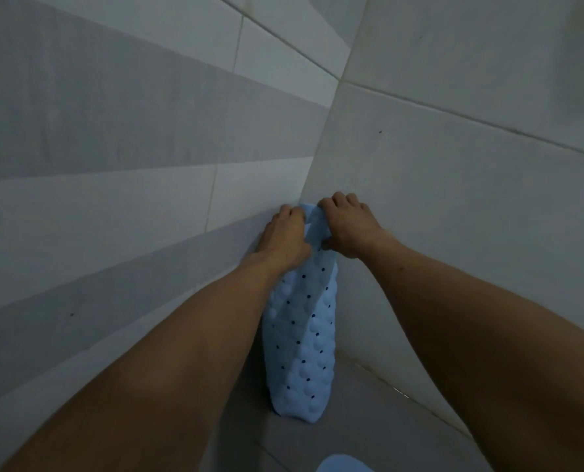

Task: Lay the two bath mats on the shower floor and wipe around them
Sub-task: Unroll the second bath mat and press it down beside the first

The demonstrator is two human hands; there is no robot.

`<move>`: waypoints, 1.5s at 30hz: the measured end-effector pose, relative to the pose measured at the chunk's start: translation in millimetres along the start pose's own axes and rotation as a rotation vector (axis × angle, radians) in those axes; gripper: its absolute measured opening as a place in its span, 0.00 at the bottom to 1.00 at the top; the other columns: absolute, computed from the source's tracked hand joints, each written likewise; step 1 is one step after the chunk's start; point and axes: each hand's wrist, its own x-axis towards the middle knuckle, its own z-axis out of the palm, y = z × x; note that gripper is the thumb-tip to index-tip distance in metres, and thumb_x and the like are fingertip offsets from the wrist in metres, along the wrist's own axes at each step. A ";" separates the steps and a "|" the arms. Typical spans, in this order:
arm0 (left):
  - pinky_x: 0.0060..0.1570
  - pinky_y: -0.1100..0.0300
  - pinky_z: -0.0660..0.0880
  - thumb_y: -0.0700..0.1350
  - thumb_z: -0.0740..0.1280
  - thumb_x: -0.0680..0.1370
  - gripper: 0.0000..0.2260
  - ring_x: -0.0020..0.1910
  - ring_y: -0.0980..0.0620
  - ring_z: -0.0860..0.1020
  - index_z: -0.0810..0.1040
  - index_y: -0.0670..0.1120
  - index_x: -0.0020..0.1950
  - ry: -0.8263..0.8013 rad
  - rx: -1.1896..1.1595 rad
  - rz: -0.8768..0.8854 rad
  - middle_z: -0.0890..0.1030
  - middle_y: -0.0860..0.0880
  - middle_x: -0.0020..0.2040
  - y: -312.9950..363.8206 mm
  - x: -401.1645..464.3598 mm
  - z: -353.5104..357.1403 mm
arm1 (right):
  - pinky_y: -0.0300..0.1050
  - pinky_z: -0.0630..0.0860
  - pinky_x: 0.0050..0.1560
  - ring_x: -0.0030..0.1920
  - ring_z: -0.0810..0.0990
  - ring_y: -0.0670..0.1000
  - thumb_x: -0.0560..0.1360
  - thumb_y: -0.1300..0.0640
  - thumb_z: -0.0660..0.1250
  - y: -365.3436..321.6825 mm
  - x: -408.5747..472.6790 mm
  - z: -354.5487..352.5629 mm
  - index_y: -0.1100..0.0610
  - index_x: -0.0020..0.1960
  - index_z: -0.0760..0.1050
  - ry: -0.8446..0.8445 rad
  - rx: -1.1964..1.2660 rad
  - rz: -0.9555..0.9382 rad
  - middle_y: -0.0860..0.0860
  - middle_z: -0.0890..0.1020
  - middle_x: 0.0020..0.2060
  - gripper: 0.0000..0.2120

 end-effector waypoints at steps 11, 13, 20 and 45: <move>0.41 0.55 0.74 0.49 0.70 0.74 0.07 0.44 0.47 0.78 0.72 0.50 0.44 -0.165 0.182 0.105 0.79 0.49 0.46 71.1 -48.5 -22.6 | 0.55 0.47 0.76 0.65 0.68 0.56 0.73 0.43 0.70 35.1 -104.5 -25.1 0.54 0.66 0.69 0.126 -0.113 -0.056 0.52 0.74 0.60 0.26; 0.38 0.57 0.71 0.49 0.70 0.73 0.07 0.42 0.48 0.78 0.73 0.51 0.42 -0.147 0.193 0.160 0.79 0.50 0.43 91.7 -61.3 -22.6 | 0.54 0.45 0.76 0.65 0.68 0.55 0.75 0.46 0.68 46.2 -128.4 -33.6 0.54 0.66 0.70 0.126 -0.127 -0.086 0.52 0.74 0.60 0.23; 0.38 0.57 0.71 0.50 0.71 0.73 0.07 0.41 0.48 0.78 0.76 0.49 0.45 -0.086 0.190 0.343 0.80 0.50 0.42 178.9 -97.4 -30.4 | 0.49 0.68 0.62 0.57 0.72 0.55 0.75 0.42 0.67 94.4 -214.5 -96.2 0.57 0.62 0.73 0.061 -0.093 -0.090 0.53 0.72 0.56 0.23; 0.40 0.57 0.67 0.54 0.70 0.74 0.10 0.46 0.44 0.76 0.75 0.49 0.48 -0.196 0.549 0.154 0.79 0.47 0.47 267.4 -301.0 -43.1 | 0.54 0.69 0.68 0.68 0.70 0.53 0.57 0.24 0.71 164.0 -461.5 -117.9 0.43 0.63 0.75 -0.379 0.099 -0.135 0.46 0.70 0.71 0.40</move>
